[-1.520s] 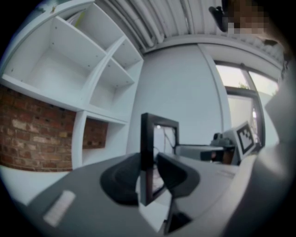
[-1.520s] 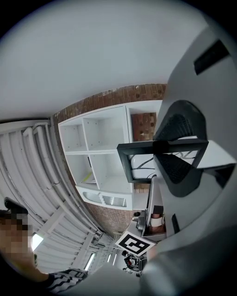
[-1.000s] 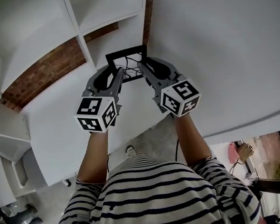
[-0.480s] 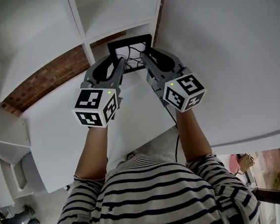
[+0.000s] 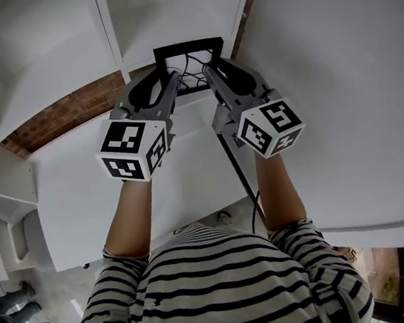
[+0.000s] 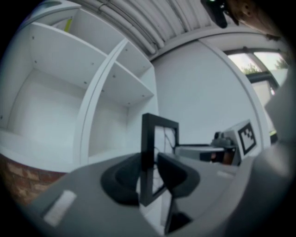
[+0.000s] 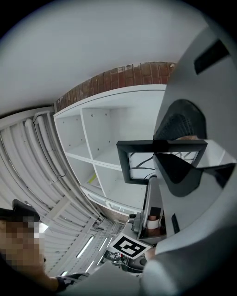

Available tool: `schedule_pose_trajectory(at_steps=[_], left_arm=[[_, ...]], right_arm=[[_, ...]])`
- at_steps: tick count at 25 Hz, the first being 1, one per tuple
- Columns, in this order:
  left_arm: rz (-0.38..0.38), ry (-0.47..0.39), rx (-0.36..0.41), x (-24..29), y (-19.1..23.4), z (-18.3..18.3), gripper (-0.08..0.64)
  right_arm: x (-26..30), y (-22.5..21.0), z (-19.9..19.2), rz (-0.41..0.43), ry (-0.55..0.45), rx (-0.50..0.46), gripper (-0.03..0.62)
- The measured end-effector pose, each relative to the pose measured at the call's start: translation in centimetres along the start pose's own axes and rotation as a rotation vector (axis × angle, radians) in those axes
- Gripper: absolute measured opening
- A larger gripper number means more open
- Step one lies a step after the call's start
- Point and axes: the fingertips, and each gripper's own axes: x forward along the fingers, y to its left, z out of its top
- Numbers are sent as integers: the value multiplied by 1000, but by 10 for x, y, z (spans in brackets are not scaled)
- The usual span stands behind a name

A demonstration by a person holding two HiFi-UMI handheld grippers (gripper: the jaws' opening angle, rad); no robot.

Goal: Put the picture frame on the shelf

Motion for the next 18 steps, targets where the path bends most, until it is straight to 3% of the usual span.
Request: schedule_pose_trajectory(at_steps=[10,15,18], left_arm=[[127,-15,0,24,74,32,115],[182,-37,8,33,106,76,115],[208,-40,25,38,115,81,115]], right_arm=[[87,-10,27,111,-8,-2,77],[126,-14,69,142,-15,-16,77],[136,-16,73,147,-36,-13,77]])
